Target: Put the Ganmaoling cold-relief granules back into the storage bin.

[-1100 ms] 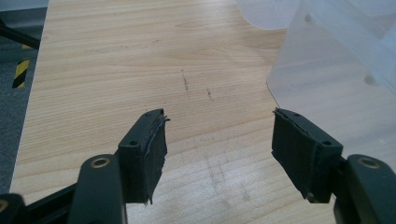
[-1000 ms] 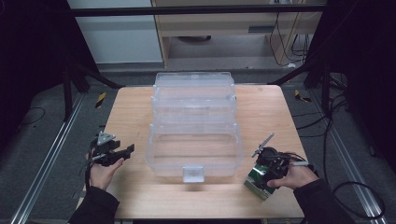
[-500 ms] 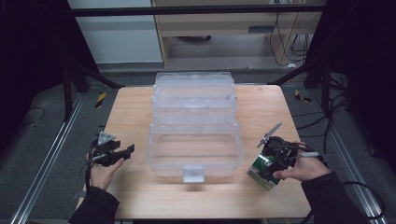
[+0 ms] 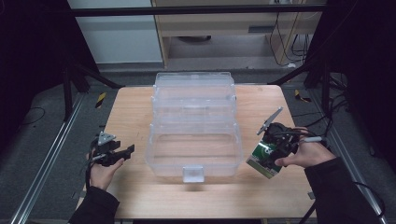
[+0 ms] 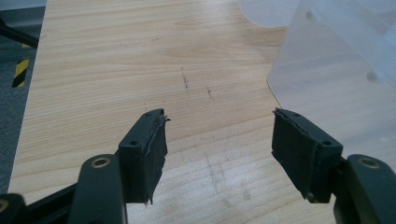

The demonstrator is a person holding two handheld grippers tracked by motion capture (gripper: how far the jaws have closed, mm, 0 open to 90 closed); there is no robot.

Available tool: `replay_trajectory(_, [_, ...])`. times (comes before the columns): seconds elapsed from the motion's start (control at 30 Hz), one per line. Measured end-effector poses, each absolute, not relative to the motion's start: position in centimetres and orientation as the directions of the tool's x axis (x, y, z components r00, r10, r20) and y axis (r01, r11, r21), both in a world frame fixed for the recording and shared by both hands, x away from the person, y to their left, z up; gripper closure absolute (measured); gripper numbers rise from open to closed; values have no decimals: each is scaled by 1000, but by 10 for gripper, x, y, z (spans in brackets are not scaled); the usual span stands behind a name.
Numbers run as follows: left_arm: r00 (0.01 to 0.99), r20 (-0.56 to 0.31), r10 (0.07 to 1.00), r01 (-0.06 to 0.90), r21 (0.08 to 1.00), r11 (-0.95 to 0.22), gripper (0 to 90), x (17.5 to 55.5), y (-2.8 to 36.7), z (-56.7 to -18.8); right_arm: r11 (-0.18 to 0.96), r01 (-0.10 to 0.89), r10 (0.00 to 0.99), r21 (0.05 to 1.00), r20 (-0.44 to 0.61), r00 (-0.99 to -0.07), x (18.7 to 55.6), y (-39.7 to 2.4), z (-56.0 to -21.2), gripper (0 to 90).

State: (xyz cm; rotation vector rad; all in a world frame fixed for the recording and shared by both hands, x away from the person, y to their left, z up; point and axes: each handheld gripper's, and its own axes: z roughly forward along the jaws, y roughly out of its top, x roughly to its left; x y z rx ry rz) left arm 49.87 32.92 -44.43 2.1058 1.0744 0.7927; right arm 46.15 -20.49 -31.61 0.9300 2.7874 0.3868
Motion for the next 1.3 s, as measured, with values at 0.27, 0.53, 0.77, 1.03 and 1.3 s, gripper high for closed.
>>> replay_trajectory(0.27, [487,224,844,462,754,-467,344,499,329,-445,804,514,562,299,-98,-822,473,-196,-297,169])
replay_trajectory(0.53, [489,225,843,461,754,-469,344,499,329,-445,852,428,476,301,-108,-873,486,-171,-287,169])
replay_trajectory(0.77, [488,222,844,463,754,-466,344,499,329,-445,889,340,388,306,-113,-915,495,-149,-287,168])
replay_trajectory(1.03, [489,220,844,467,751,-466,344,500,329,-446,918,267,312,292,-119,-943,506,-126,-287,168])
replay_trajectory(1.3, [491,220,843,466,752,-467,344,500,329,-446,937,197,239,288,-120,-964,513,-107,-293,168])
